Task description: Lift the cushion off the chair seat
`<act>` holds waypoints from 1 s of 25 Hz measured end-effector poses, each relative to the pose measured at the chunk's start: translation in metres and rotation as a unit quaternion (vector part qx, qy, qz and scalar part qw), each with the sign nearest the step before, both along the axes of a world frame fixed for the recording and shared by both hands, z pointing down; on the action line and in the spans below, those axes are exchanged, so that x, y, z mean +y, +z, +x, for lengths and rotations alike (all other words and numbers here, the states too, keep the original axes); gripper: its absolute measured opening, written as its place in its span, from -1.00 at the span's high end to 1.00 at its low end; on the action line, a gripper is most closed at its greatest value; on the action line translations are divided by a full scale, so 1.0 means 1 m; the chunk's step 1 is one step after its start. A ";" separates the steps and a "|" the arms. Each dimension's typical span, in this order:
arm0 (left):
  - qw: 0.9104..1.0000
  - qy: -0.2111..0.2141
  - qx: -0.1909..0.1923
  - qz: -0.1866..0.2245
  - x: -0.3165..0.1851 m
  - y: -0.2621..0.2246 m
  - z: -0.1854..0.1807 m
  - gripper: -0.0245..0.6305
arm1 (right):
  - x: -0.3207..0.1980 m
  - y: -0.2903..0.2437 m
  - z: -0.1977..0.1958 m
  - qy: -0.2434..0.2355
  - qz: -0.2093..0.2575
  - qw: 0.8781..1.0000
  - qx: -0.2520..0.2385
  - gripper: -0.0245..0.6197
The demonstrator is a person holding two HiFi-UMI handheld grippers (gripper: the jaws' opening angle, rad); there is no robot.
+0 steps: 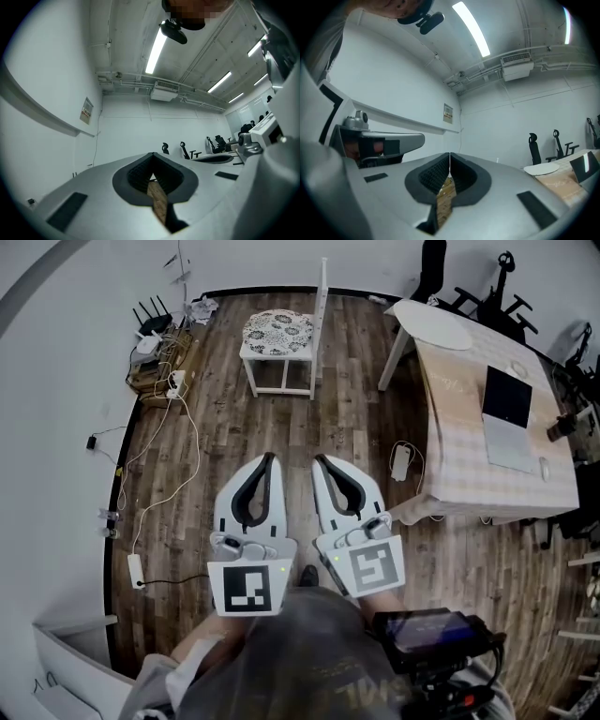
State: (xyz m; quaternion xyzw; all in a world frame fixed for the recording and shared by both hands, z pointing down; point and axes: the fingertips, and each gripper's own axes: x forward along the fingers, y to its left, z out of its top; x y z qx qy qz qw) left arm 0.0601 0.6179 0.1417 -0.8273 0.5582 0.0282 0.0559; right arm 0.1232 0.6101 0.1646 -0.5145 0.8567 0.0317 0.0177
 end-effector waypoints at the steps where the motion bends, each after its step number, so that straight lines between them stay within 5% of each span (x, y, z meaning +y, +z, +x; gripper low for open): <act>1: 1.000 -0.001 0.000 0.000 -0.001 0.000 0.002 0.91 | -0.001 0.001 0.002 0.000 -0.002 1.000 0.001 0.90; 11: 1.000 -0.005 0.003 -0.027 -0.053 0.026 -0.009 0.91 | -0.051 0.028 -0.006 -0.007 -0.017 1.000 0.006 0.90; 25: 1.000 0.000 0.003 0.012 -0.206 0.005 -0.072 0.91 | -0.213 0.017 -0.059 0.021 -0.026 0.999 -0.006 0.90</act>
